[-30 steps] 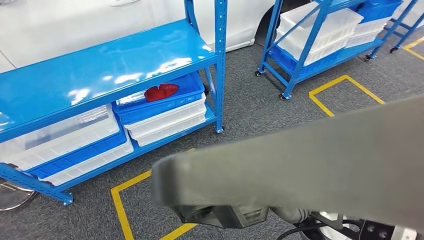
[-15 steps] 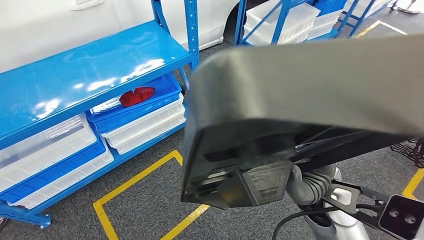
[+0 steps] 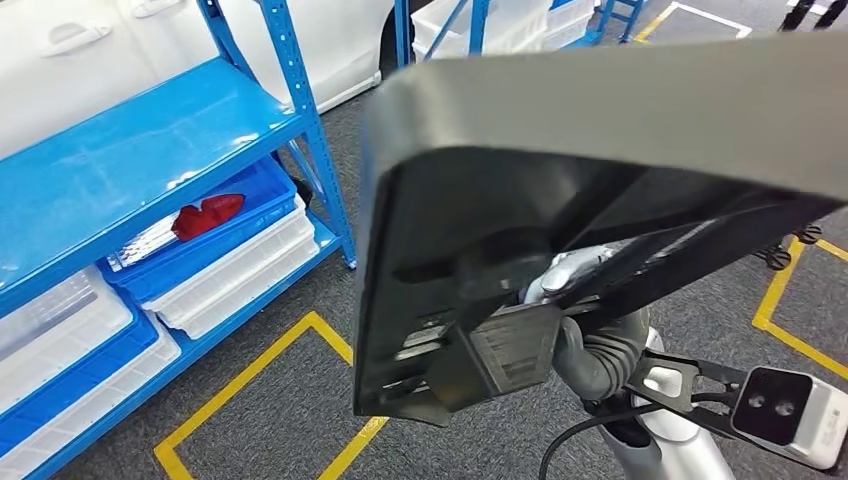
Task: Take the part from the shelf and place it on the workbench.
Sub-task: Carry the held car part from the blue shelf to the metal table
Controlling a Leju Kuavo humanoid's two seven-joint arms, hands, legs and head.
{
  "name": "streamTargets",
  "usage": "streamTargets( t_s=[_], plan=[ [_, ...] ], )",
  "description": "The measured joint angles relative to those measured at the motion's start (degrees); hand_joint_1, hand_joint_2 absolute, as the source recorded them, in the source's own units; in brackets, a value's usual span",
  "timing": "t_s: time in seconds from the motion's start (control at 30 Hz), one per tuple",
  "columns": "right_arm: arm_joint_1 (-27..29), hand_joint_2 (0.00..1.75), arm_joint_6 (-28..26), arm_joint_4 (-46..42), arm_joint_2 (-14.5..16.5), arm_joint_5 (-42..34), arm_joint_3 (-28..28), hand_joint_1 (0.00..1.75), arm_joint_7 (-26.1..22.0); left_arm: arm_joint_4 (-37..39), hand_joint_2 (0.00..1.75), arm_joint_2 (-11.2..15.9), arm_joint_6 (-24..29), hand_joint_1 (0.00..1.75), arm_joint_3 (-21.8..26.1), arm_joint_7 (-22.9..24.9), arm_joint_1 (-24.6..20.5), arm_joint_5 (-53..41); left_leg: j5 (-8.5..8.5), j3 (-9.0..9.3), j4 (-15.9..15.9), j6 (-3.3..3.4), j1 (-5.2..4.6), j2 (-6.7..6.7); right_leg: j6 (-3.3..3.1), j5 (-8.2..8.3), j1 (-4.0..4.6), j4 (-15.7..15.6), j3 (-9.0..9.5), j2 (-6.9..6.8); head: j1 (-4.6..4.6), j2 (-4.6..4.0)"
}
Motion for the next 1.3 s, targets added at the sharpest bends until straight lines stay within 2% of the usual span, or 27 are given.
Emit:
streamTargets(
  t_s=[0.03, 0.07, 0.1, 0.13, 0.2, 0.27, 0.33, 0.37, 0.4, 0.47, 0.53, 0.57, 0.6, 0.67, 0.73, 0.77, 0.83, 0.9, 0.93, 1.0, 1.03, 1.07, 1.1, 1.13, 1.2, 1.27, 1.3],
  plan=[
    [0.01, 1.75, 0.11, 0.49, 0.01, 0.04, 0.06, 1.75, 0.08, 0.0, 1.75, 0.04, 0.0, 0.0, 0.05, -0.07, 0.04, 0.02, -0.56, -1.36, 2.62, 0.04, -0.03, -0.25, -0.07, 0.02, 0.14, 0.05, -0.03, 0.74, -0.02, 0.0],
    [0.0, 1.75, 0.26, 0.95, 0.01, 0.08, 0.12, 1.75, 0.16, 0.0, 1.75, 0.07, 0.01, 0.0, 0.13, -0.11, 0.06, 0.04, 0.06, -1.72, 3.03, 0.15, -0.03, -0.36, -0.1, 0.04, 0.27, 0.12, -0.04, 1.48, -0.02, 0.0],
    [-0.02, 1.75, 0.43, 1.33, 0.02, 0.11, 0.17, 1.75, 0.25, 0.0, 1.75, 0.08, 0.01, 0.0, 0.21, -0.14, 0.04, 0.06, 1.81, -0.93, 0.95, 0.33, -0.03, -0.51, -0.1, 0.04, 0.37, 0.22, 0.0, 2.23, -0.01, 0.0],
    [-0.07, 1.75, 0.58, 1.67, 0.03, 0.14, 0.23, 1.75, 0.31, 0.0, 1.75, 0.11, 0.03, 0.0, 0.31, -0.15, 0.0, 0.07, 4.18, 0.74, -2.97, 0.59, -0.03, -1.06, -0.07, 0.02, 0.44, 0.34, 0.04, 2.96, -0.03, 0.0],
    [-0.2, 1.75, 0.78, 2.24, 0.07, 0.23, 0.34, 1.75, 0.49, 0.01, 1.75, 0.3, 0.13, 0.0, 0.49, -0.08, -0.01, 0.04, 7.33, 3.88, -10.49, 1.14, 0.04, -3.68, 0.21, 0.04, 0.47, 0.68, -0.18, 4.25, 0.06, 0.0],
    [-0.34, 1.75, 0.83, 2.68, 0.12, 0.46, 0.44, 1.75, 0.77, 0.01, 1.75, 0.45, 0.42, 0.0, 0.61, 0.35, -0.1, -0.01, 7.8, 4.88, -13.16, 1.44, -0.09, -5.23, 0.89, 0.25, 0.19, 0.84, -0.73, 5.4, 0.11, 0.0],
    [-0.42, 1.75, 0.83, 2.93, 0.14, 0.75, 0.47, 1.75, 1.07, 0.0, 1.75, 0.49, 0.71, 0.0, 0.74, 1.05, -0.29, -0.06, 8.15, 5.13, -13.7, 1.81, -0.14, -4.07, 1.67, 0.49, -0.06, 0.78, -1.07, 6.45, 0.08, 0.0],
    [-0.51, 1.75, 0.82, 3.01, 0.14, 0.86, 0.46, 1.75, 1.19, 0.0, 1.75, 0.51, 0.78, 0.0, 0.81, 1.32, -0.34, -0.08, 8.39, 5.32, -14.08, 2.13, -0.05, -3.34, 1.97, 0.16, 0.02, 1.24, -1.33, 5.91, 0.15, 0.0],
    [-0.67, 1.75, 0.81, 3.09, 0.14, 0.93, 0.46, 1.75, 1.29, 0.0, 1.75, 0.52, 0.8, 0.0, 0.87, 1.47, -0.31, -0.09, 8.6, 5.5, -14.47, 2.45, 0.06, -2.54, 2.24, -0.8, 0.12, 2.71, -2.08, 4.66, 0.3, 0.0],
    [-0.96, 1.75, 0.8, 3.31, 0.14, 0.97, 0.48, 1.75, 1.39, 0.0, 1.75, 0.52, 0.94, 0.0, 0.95, 1.71, -0.22, -0.09, 8.75, 5.65, -14.83, 2.85, 0.0, -1.05, 2.76, -4.21, 0.1, 9.1, -5.22, 1.25, 0.57, 0.0],
    [-1.01, 1.75, 0.83, 3.73, 0.15, 0.88, 0.54, 1.75, 1.43, 0.0, 1.75, 0.53, 1.39, 0.0, 1.07, 2.07, -0.09, 0.03, 8.64, 5.63, -14.79, 2.91, -0.15, 0.46, 3.24, -6.7, -0.34, 16.02, -8.63, -0.13, 0.64, 0.0],
    [-1.04, 1.75, 0.88, 4.03, 0.15, 0.73, 0.57, 1.75, 1.44, 0.0, 1.75, 0.53, 1.67, 0.0, 1.19, 2.27, -0.05, 0.21, 8.58, 5.64, -14.76, 2.87, -0.18, 1.19, 3.41, -6.53, -0.54, 17.01, -9.09, -0.38, 0.66, 0.0],
    [-1.17, 1.75, 0.97, 4.38, 0.16, 0.52, 0.6, 1.75, 1.44, 0.0, 1.75, 0.53, 1.96, 0.0, 1.33, 2.42, -0.04, 0.45, 8.49, 5.68, -14.7, 2.77, -0.18, 1.88, 3.52, -5.36, -0.71, 15.64, -8.35, -0.64, 0.66, 0.0],
    [-1.81, 1.75, 1.35, 5.12, 0.33, 0.1, 0.64, 1.75, 1.43, 0.0, 1.75, 0.53, 2.43, 0.0, 1.73, 2.65, -0.06, 0.99, 8.21, 5.82, -14.5, 2.43, -0.19, 3.04, 3.45, -1.95, -0.81, 7.71, -4.13, -2.14, 0.67, 0.0],
    [-2.63, 1.75, 1.77, 5.92, 0.68, -0.14, 0.68, 1.75, 1.34, 0.0, 1.75, 0.53, 2.7, 0.0, 2.19, 2.74, -0.02, 1.25, 7.85, 5.97, -14.31, 1.84, -0.4, 4.01, 2.77, -0.28, -0.41, 1.56, -0.92, -3.77, 0.61, 0.0],
    [-2.94, 1.75, 1.95, 6.43, 0.83, -0.2, 0.68, 1.75, 1.17, 0.0, 1.75, 0.53, 2.69, 0.0, 2.41, 2.72, 0.0, 1.28, 7.73, 6.07, -14.31, 1.5, -0.49, 4.43, 2.36, -0.3, -0.14, 0.53, -0.46, -4.08, 0.57, 0.0],
    [-3.25, 1.75, 2.25, 7.47, 1.0, -0.24, 0.68, 1.75, 0.7, 0.0, 1.75, 0.51, 2.44, 0.0, 2.67, 2.51, 0.06, 1.28, 7.54, 6.32, -14.4, 0.85, -0.48, 5.22, 1.66, -0.18, 0.08, 0.42, -0.46, -3.04, 0.57, 0.01],
    [-3.4, 1.75, 2.56, 8.13, 1.02, -0.16, 0.67, 1.75, 0.26, 0.0, 1.75, 0.46, 2.09, 0.0, 2.78, 2.21, 0.14, 1.27, 6.16, 5.87, -12.78, 0.35, -0.23, 3.87, 0.97, 0.07, -0.12, -0.02, -0.25, -2.02, 0.5, 0.01],
    [-3.49, 1.75, 2.67, 8.34, 1.05, -0.12, 0.68, 1.75, 0.1, 0.0, 1.75, 0.44, 1.96, 0.0, 2.82, 2.1, 0.25, 1.27, 4.61, 4.78, -10.23, 0.22, -0.1, 2.58, 0.63, 0.2, -0.23, -0.21, -0.14, -1.51, 0.36, 0.01],
    [-3.6, 1.75, 2.83, 8.76, 1.11, -0.09, 0.77, 1.75, -0.08, 0.0, 1.75, 0.42, 1.72, 0.0, 2.96, 1.98, 0.57, 1.28, 0.9, 1.14, -2.43, 0.12, 0.02, 0.28, 0.23, 0.23, -0.13, -0.25, -0.14, -0.43, 0.1, 0.01],
    [-3.59, 1.75, 2.88, 8.96, 1.13, -0.09, 0.81, 1.75, -0.1, 0.0, 1.75, 0.42, 1.55, 0.0, 3.04, 1.97, 0.75, 1.28, -0.13, -0.61, 0.97, 0.09, 0.03, -0.09, 0.18, 0.23, -0.06, -0.21, -0.14, 0.27, 0.01, 0.0],
    [-3.62, 1.75, 2.98, 9.16, 1.13, -0.09, 0.85, 1.75, -0.05, 0.0, 1.75, 0.38, 1.37, 0.0, 3.11, 1.97, 0.89, 1.28, -0.03, -1.59, 2.54, 0.08, 0.03, -0.25, 0.15, 0.22, 0.0, -0.13, -0.14, 1.02, -0.01, 0.0],
    [-3.71, 1.75, 3.12, 9.31, 1.13, -0.1, 0.9, 1.75, 0.07, 0.0, 1.75, 0.31, 1.14, 0.0, 3.15, 1.97, 0.97, 1.22, 1.18, -1.57, 1.9, 0.11, 0.06, -0.34, 0.17, 0.2, 0.02, -0.02, -0.12, 1.82, -0.01, 0.0],
    [-3.86, 1.75, 3.31, 9.41, 1.13, -0.14, 0.95, 1.75, 0.28, 0.0, 1.75, 0.22, 0.95, 0.0, 3.17, 1.97, 1.01, 1.09, 3.28, -0.57, -0.86, 0.17, 0.11, -0.59, 0.25, 0.15, 0.0, 0.15, -0.1, 2.6, -0.01, 0.0],
    [-4.33, 1.75, 3.79, 9.5, 1.13, -0.37, 1.03, 1.75, 0.78, 0.01, 1.75, 0.02, 0.75, 0.0, 3.15, 2.01, 1.01, 0.73, 7.09, 2.47, -8.57, 0.35, 0.4, -2.94, 0.66, -0.07, 0.0, 0.74, -0.32, 4.0, -0.04, 0.0],
    [-4.7, 1.75, 4.19, 9.53, 1.13, -0.74, 1.13, 1.75, 1.19, 0.03, 1.75, -0.22, 0.8, 0.0, 3.13, 2.0, 0.93, 0.5, 8.14, 3.99, -12.31, 0.67, 0.48, -5.06, 1.4, -0.11, -0.07, 1.22, -0.88, 5.24, -0.08, 0.01],
    [-4.79, 1.75, 4.39, 9.54, 1.12, -0.91, 1.15, 1.75, 1.32, 0.03, 1.75, -0.33, 0.91, 0.0, 3.13, 1.97, 0.85, 0.47, 7.99, 4.08, -12.46, 0.91, 0.35, -5.12, 1.82, 0.02, -0.14, 1.26, -1.14, 5.85, -0.09, 0.01]
  ],
)
